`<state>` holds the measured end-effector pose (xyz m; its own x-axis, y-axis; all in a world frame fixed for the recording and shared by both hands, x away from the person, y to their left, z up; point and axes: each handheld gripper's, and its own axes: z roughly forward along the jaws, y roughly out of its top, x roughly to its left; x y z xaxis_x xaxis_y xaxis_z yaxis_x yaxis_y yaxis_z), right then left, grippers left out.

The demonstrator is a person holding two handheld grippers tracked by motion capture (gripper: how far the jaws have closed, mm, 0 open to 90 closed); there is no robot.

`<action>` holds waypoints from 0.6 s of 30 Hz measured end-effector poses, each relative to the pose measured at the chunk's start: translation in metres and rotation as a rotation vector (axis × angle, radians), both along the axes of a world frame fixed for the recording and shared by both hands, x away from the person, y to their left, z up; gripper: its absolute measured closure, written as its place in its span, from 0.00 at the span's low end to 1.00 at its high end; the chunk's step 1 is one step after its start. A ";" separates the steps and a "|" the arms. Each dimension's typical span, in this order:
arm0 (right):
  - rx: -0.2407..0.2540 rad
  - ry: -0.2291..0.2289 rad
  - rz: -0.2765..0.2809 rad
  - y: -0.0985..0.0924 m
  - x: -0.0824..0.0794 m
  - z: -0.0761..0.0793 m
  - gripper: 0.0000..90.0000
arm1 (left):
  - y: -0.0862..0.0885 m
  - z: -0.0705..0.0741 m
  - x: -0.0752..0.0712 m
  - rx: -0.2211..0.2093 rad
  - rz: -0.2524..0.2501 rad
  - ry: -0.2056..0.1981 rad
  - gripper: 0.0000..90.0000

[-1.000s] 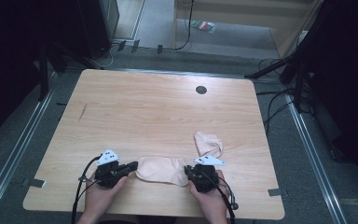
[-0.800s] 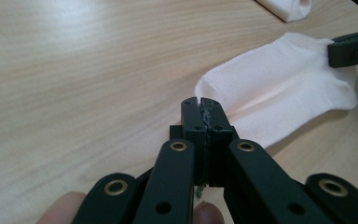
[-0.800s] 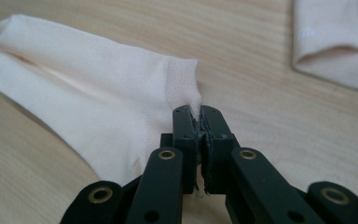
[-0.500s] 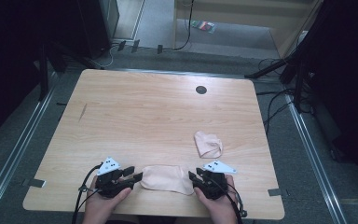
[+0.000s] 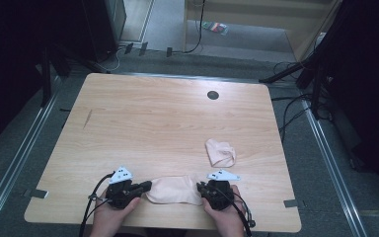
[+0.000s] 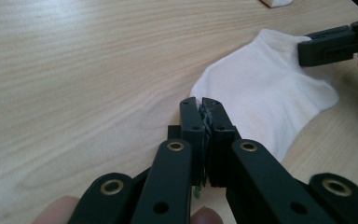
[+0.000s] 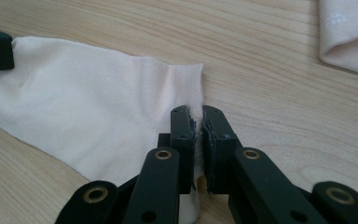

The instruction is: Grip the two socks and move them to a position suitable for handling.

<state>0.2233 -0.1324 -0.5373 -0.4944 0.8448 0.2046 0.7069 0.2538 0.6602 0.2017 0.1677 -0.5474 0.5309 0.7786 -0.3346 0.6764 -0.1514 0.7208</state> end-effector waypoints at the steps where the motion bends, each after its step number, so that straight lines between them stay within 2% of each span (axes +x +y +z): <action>1: 0.006 0.001 0.009 0.000 0.000 0.000 0.92 | 0.000 0.000 0.000 -0.001 0.000 -0.007 0.95; 4: 0.040 -0.016 0.019 -0.004 0.001 0.003 0.68 | 0.002 0.001 0.004 -0.062 0.004 -0.029 0.64; 5: 0.065 -0.021 0.006 -0.008 0.002 0.007 0.67 | 0.004 0.002 0.005 -0.076 0.011 -0.048 0.59; 6: 0.086 -0.036 -0.008 -0.013 0.003 0.010 0.65 | 0.004 0.002 0.005 -0.076 0.011 -0.048 0.54; 7: 0.086 -0.036 -0.008 -0.013 0.003 0.010 0.65 | 0.006 0.004 0.006 -0.082 0.020 -0.072 0.54; 8: 0.104 -0.077 -0.059 -0.026 0.008 0.018 0.62 | 0.012 0.007 0.008 -0.095 0.032 -0.103 0.49; 9: 0.112 -0.094 -0.087 -0.032 0.011 0.022 0.62 | 0.015 0.007 0.011 -0.100 0.040 -0.115 0.48; 13: 0.100 -0.155 -0.172 -0.052 0.031 0.036 0.63 | 0.025 0.006 0.021 -0.114 0.069 -0.122 0.44; 15: 0.070 -0.176 -0.189 -0.054 0.043 0.039 0.63 | 0.027 0.006 0.023 -0.115 0.084 -0.123 0.44; 18: -0.028 -0.227 -0.208 -0.055 0.065 0.037 0.66 | 0.037 0.004 0.031 -0.117 0.113 -0.124 0.45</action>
<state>0.2886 -0.1870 -0.5001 -0.3407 0.9364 0.0838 0.5810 0.1396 0.8018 0.2325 0.2042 -0.5435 0.4847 0.7954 -0.3638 0.5895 0.0101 0.8077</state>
